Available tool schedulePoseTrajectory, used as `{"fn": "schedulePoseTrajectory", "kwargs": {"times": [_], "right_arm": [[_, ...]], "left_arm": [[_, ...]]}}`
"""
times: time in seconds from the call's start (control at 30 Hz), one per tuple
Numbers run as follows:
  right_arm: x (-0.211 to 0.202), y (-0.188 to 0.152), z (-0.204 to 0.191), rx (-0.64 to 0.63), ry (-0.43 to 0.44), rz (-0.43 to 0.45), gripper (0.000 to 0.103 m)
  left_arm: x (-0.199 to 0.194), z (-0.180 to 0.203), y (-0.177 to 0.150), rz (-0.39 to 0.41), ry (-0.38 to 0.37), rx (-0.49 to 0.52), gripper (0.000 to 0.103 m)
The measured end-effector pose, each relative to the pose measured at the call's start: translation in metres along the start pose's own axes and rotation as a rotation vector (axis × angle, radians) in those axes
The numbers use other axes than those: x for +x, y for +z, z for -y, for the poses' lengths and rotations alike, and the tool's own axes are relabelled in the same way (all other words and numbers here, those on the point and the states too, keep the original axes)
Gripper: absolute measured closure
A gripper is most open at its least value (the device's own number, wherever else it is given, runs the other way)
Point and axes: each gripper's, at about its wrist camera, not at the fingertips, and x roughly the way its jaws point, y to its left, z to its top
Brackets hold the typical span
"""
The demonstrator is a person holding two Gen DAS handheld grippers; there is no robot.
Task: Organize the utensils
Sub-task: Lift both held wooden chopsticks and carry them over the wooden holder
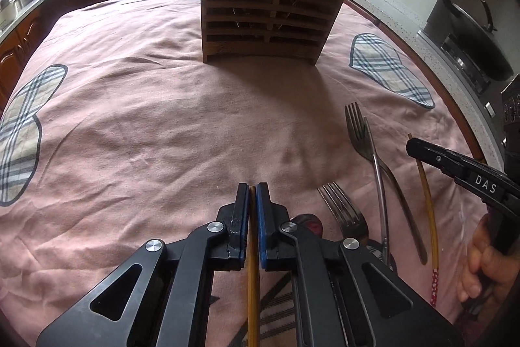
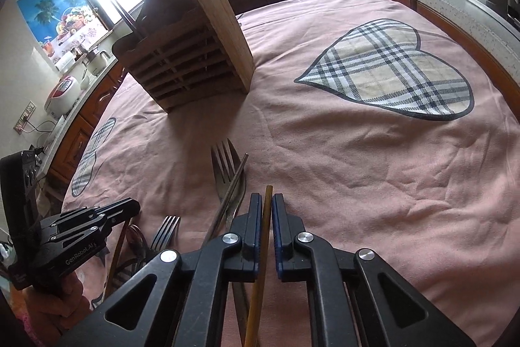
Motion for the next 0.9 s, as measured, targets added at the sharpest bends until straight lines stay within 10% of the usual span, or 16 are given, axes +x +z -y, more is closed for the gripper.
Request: {"fn": "schedulePoseTrajectory", "kwargs": {"times": [0.9], "right_arm": [[-0.112, 0.006, -0.043, -0.069, 0.062, 0.252, 0.098]], "left_arm": [[-0.152, -0.003, -0.002, 0.320, -0.055, -0.038, 0.099]]}}
